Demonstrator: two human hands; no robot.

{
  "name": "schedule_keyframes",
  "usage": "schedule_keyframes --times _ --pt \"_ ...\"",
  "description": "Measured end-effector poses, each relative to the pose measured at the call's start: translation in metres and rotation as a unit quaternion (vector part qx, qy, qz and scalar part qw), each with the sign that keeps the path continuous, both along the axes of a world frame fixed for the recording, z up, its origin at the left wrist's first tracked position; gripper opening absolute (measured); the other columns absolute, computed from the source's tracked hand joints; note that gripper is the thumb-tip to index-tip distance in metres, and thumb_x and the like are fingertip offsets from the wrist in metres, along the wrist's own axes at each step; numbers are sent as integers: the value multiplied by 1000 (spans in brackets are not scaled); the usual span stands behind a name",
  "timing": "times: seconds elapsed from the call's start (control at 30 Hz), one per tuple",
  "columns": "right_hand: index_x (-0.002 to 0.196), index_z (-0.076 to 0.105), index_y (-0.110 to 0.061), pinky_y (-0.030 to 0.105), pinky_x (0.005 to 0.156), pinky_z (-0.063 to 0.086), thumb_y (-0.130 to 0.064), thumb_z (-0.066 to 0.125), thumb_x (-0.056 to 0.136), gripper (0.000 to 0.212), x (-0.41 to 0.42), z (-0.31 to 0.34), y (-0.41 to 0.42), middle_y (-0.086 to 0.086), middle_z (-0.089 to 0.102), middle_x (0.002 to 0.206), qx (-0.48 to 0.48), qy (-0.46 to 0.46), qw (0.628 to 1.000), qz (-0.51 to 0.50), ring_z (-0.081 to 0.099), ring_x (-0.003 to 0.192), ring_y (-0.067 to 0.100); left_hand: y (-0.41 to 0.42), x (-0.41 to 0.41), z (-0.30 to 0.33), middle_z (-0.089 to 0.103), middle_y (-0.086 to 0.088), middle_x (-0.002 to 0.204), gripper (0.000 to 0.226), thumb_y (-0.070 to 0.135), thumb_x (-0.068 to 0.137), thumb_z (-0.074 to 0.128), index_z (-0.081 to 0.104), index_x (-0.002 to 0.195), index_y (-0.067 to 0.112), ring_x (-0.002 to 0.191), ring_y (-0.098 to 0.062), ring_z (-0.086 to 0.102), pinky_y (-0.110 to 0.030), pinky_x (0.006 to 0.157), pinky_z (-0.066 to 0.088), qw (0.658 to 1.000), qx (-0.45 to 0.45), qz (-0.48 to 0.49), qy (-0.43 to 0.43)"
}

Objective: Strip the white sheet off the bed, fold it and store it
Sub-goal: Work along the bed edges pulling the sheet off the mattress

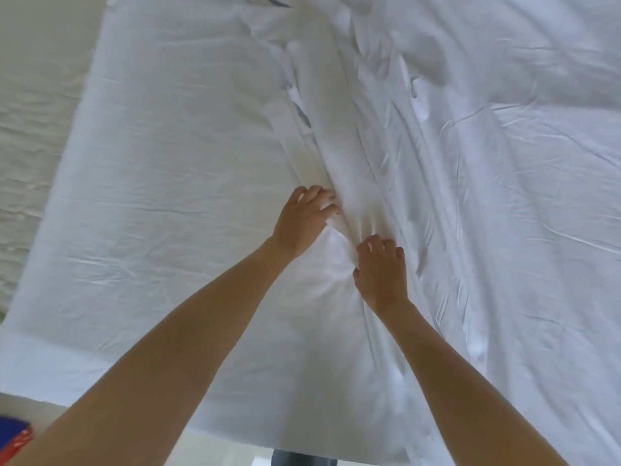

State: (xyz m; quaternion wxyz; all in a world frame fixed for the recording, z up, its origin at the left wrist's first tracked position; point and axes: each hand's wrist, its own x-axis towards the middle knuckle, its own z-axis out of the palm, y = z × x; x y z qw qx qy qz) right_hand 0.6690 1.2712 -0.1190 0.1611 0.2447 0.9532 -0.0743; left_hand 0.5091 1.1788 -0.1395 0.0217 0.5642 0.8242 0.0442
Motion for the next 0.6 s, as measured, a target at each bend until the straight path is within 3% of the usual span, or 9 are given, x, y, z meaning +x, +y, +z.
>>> schedule_keyframes --times 0.07,0.17,0.23,0.27,0.33,0.4,0.47,0.6 --pt "78 63 -4 36 60 48 -9 81 55 29 5 5 8 12 61 77 -55 82 995 -16 56 64 31 2 -8 6 66 2 101 20 9 70 69 65 87 19 101 -16 44 -31 87 32 998 41 -32 24" --pt "85 61 -5 31 54 42 -9 72 68 21 16 26 5 11 58 75 -97 156 982 -32 55 60 30 -17 -10 26 66 2 96 11 13 82 54 62 89 17 107 -17 54 -34 104 27 995 61 -60 48" --pt "90 59 -7 27 52 33 -10 64 78 14 21 43 -2 8 57 74 -109 169 979 -42 56 60 30 -37 -7 46 66 -2 92 17 15 87 45 61 92 13 98 -21 60 -34 111 21 995 69 -72 19" --pt "94 58 -8 26 52 32 -13 59 84 11 24 52 -8 7 58 75 -111 167 979 -40 57 61 30 -50 -1 59 65 -4 87 19 15 87 42 60 92 10 88 -24 61 -32 107 27 995 71 -75 -4" --pt "105 55 -12 28 55 36 -19 47 94 15 30 67 -25 4 62 84 -122 129 984 -28 61 69 29 -83 15 85 61 -7 76 21 18 88 40 58 89 7 71 -28 59 -30 84 39 996 52 -63 -43" --pt "114 51 -15 30 60 40 -23 38 98 22 40 80 -49 3 65 94 -132 98 986 -1 63 79 28 -121 36 109 59 -4 73 26 31 90 45 57 89 9 66 -24 57 -30 67 42 998 4 -30 -52" --pt "118 50 -14 33 65 42 -22 36 100 24 51 91 -76 4 65 98 -146 97 984 25 62 84 29 -155 53 125 61 -2 76 39 47 82 59 58 94 10 68 -21 58 -29 63 45 997 -57 -4 -52" --pt "113 56 -10 35 73 41 -23 44 98 23 79 105 -138 8 64 96 -142 138 976 96 57 89 29 -227 86 148 65 -3 65 43 20 56 87 63 90 11 56 -23 63 -27 53 48 990 -131 41 -24"
